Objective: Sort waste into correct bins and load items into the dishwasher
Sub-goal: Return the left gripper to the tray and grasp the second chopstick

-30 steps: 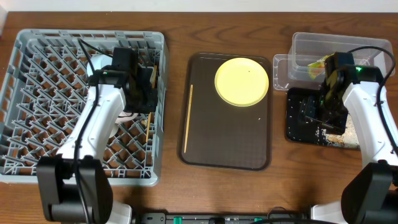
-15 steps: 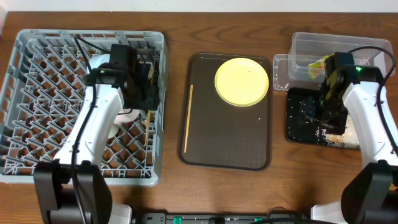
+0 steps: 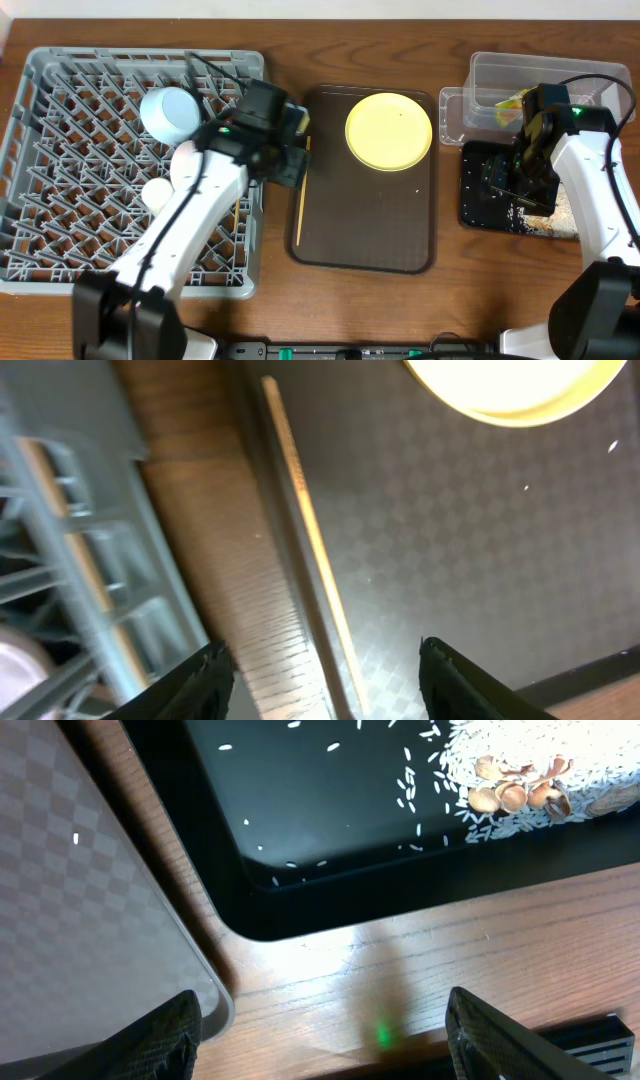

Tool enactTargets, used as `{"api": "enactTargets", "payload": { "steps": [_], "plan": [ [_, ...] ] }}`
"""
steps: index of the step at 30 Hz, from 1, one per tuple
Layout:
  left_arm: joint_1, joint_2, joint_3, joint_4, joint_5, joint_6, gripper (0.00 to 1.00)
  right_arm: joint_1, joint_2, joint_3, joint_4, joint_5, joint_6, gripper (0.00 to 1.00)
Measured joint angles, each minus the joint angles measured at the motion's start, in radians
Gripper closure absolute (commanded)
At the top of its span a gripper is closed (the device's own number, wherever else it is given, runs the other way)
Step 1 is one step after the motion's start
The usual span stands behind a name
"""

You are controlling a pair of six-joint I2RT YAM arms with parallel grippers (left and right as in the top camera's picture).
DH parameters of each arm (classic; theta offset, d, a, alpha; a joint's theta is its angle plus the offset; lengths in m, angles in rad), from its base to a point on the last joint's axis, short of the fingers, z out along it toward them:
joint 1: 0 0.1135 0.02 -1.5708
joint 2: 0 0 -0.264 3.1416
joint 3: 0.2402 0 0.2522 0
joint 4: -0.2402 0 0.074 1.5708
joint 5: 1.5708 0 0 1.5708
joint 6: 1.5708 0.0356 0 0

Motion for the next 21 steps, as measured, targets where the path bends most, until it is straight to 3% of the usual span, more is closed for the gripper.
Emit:
{"api": "enactTargets", "payload": {
  "steps": [11, 21],
  "plan": [
    [-0.079, 0.235, 0.0, 0.037, -0.041, -0.087, 0.39, 0.0, 0.0, 0.0, -0.003, 0.0, 0.0, 0.24],
    [-0.112, 0.327, 0.0, 0.057, -0.041, -0.126, 0.39, 0.0, 0.0, 0.0, -0.003, 0.0, 0.0, 0.24]
  ]
}}
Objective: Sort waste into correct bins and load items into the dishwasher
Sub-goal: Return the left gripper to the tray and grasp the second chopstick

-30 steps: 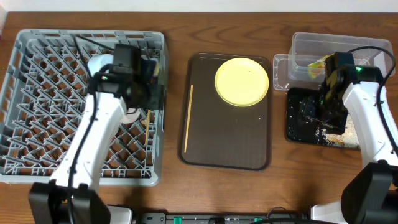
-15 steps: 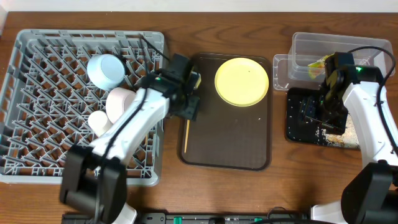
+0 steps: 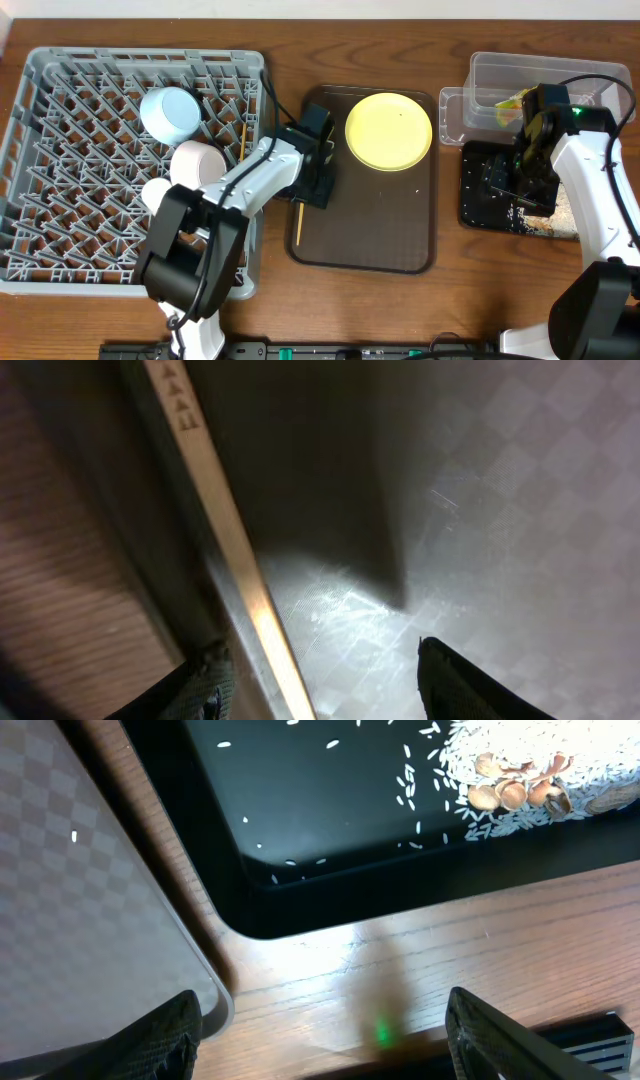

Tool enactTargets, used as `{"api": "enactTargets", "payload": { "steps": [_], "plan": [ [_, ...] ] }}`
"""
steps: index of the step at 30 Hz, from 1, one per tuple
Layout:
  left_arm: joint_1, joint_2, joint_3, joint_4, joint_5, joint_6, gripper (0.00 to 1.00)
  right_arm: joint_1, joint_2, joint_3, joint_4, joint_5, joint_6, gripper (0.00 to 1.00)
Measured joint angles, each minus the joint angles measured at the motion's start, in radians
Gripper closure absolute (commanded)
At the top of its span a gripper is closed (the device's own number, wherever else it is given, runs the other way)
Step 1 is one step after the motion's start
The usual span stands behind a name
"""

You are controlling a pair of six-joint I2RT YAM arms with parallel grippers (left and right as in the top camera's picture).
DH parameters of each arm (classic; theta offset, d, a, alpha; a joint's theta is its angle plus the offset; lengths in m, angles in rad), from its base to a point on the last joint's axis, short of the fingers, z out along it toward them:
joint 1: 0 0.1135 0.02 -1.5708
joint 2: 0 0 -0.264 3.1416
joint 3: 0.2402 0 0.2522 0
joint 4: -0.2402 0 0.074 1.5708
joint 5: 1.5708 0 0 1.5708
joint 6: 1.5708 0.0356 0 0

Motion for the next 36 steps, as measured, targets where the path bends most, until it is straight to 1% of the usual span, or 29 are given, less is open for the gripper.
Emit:
{"api": "enactTargets", "payload": {
  "steps": [3, 6, 14, 17, 20, 22, 26, 27, 28, 30, 36],
  "plan": [
    [0.0, 0.01, 0.0, 0.013, 0.0, -0.008, 0.39, 0.0, 0.0, 0.0, 0.0, 0.0, 0.0, 0.24],
    [0.0, 0.018, 0.0, 0.027, 0.0, -0.021, 0.45, 0.0, 0.0, 0.0, 0.0, 0.0, 0.0, 0.24],
    [0.0, 0.038, 0.005, 0.03, -0.007, -0.035, 0.52, 0.0, 0.0, 0.0, -0.003, 0.0, 0.0, 0.24],
    [0.0, 0.045, 0.013, 0.028, -0.014, -0.05, 0.56, 0.0, 0.0, 0.0, -0.003, 0.0, 0.0, 0.24],
    [0.001, 0.048, 0.015, 0.03, -0.025, -0.053, 0.69, 0.0, 0.0, 0.0, -0.004, 0.0, 0.0, 0.24],
    [0.002, 0.049, 0.016, 0.03, -0.031, -0.055, 0.75, 0.0, 0.0, 0.0, -0.004, 0.0, 0.0, 0.24],
    [0.003, 0.05, 0.016, 0.03, -0.037, -0.055, 0.81, 0.0, 0.0, 0.0, -0.006, 0.0, 0.0, 0.24],
    [0.003, 0.05, 0.016, 0.03, -0.039, -0.057, 0.81, 0.0, 0.0, 0.0, -0.006, 0.0, 0.0, 0.24],
    [0.003, 0.05, 0.016, 0.03, -0.039, -0.056, 0.85, 0.0, 0.0, 0.0, -0.006, 0.0, 0.0, 0.24],
    [0.003, 0.05, 0.016, 0.031, -0.042, -0.061, 0.88, 0.0, 0.0, 0.0, -0.006, 0.0, 0.0, 0.24],
    [0.003, 0.05, 0.016, 0.031, -0.041, -0.071, 0.93, 0.0, 0.0, 0.0, -0.006, 0.0, 0.0, 0.24]
  ]
}}
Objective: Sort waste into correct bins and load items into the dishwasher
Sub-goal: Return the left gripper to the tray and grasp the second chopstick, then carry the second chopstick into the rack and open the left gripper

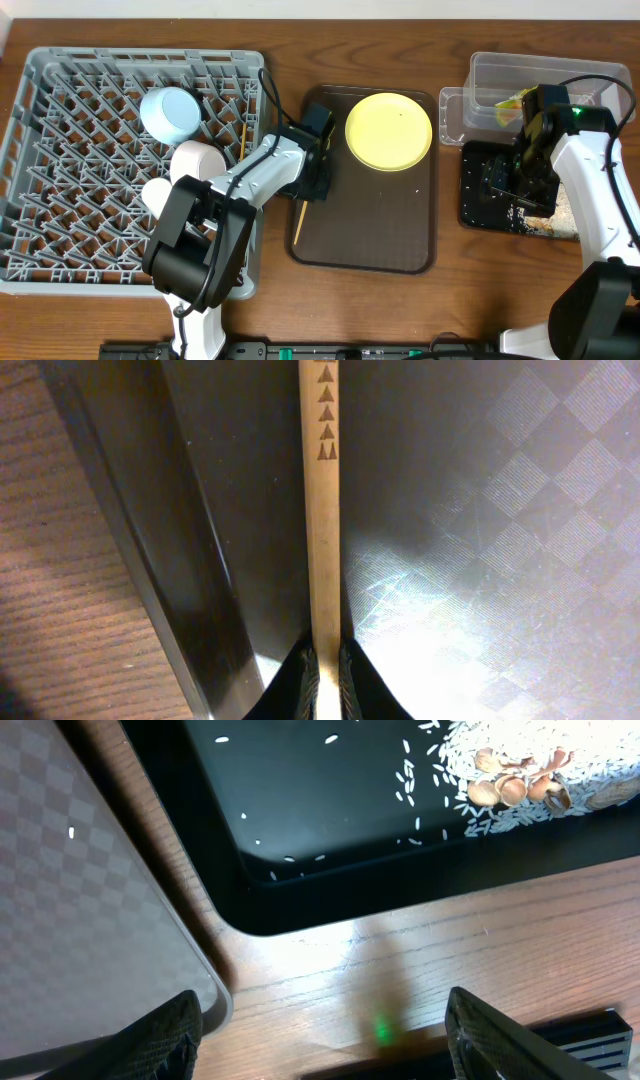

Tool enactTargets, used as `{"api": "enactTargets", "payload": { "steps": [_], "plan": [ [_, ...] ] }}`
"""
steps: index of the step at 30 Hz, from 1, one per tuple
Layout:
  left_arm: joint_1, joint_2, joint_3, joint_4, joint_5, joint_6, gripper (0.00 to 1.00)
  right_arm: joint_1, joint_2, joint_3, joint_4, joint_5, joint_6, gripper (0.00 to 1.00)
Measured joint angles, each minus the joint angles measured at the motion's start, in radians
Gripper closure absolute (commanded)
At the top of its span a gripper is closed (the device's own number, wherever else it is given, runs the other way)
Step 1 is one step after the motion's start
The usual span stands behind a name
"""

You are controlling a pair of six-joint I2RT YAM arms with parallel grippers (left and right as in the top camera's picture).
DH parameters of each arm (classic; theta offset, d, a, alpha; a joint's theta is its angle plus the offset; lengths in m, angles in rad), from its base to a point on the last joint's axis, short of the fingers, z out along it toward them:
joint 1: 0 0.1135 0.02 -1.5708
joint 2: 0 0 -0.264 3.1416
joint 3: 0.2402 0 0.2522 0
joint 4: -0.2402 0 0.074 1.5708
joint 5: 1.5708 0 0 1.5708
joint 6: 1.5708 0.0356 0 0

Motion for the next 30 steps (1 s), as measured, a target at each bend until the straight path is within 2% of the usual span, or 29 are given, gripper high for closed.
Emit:
{"api": "enactTargets", "payload": {
  "steps": [11, 17, 24, 30],
  "plan": [
    [-0.001, -0.018, 0.004, -0.03, 0.016, 0.0, 0.94, 0.0, 0.0, 0.0, 0.0, 0.0, -0.003, 0.24],
    [0.013, -0.167, 0.006, -0.075, 0.023, 0.0, 0.94, 0.0, 0.0, 0.0, 0.0, 0.0, -0.003, 0.24],
    [0.126, -0.361, 0.053, -0.117, 0.01, 0.025, 0.94, 0.0, 0.0, 0.0, 0.0, 0.0, -0.003, 0.24],
    [0.255, -0.403, 0.092, -0.202, -0.004, 0.089, 0.94, 0.0, 0.0, 0.0, 0.0, 0.0, -0.003, 0.24]
  ]
}}
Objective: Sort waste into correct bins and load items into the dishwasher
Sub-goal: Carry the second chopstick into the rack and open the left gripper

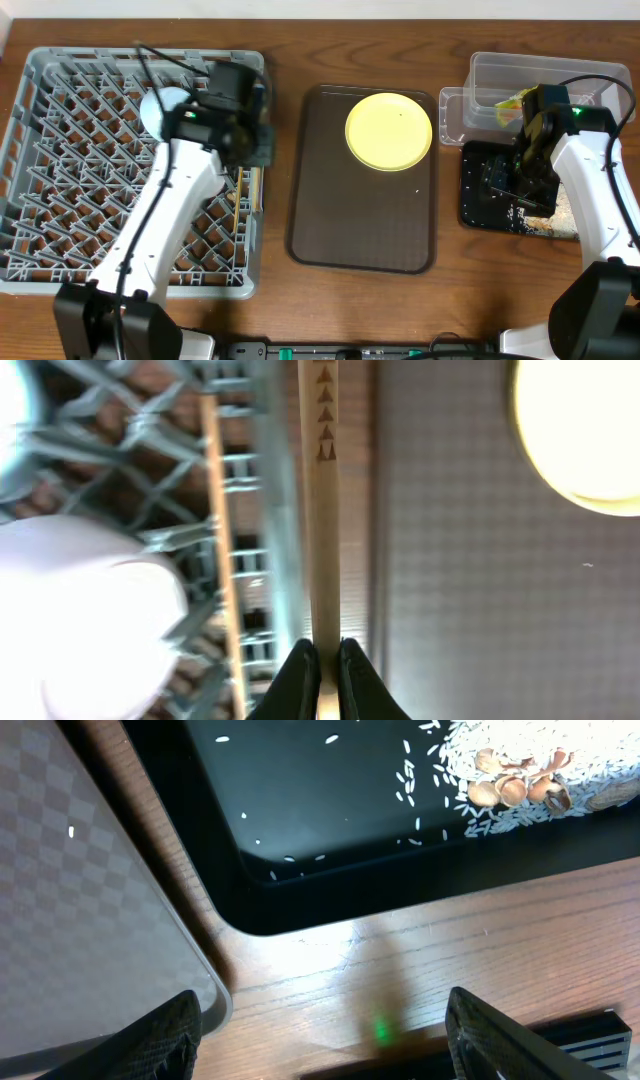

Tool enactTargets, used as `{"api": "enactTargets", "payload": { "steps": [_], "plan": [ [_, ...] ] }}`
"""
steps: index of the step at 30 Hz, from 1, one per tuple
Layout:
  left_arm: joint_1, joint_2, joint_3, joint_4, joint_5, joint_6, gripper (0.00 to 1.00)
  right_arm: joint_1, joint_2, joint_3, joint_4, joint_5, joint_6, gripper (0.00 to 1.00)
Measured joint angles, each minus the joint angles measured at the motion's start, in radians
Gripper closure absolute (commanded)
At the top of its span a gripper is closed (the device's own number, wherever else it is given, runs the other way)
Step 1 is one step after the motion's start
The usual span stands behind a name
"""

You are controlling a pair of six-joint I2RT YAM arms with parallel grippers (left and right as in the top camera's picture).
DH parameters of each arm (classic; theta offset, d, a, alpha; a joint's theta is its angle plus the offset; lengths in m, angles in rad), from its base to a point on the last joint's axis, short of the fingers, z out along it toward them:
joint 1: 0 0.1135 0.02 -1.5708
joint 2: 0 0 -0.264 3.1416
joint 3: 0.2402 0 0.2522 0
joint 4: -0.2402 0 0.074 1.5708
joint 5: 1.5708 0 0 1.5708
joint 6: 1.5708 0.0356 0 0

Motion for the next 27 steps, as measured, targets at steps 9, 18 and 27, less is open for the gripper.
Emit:
{"api": "enactTargets", "payload": {
  "steps": [9, 18, 27],
  "plan": [
    [0.094, 0.003, 0.001, -0.025, -0.007, 0.102, 0.94, 0.0, 0.0, 0.0, 0.0, 0.0, 0.0, 0.24],
    [0.094, 0.111, 0.001, -0.021, -0.006, 0.129, 0.94, 0.0, 0.0, 0.0, -0.005, 0.0, 0.0, 0.25],
    [0.094, 0.204, 0.001, -0.009, -0.016, 0.145, 0.46, 0.0, 0.0, 0.0, -0.007, 0.0, 0.0, 0.24]
  ]
}}
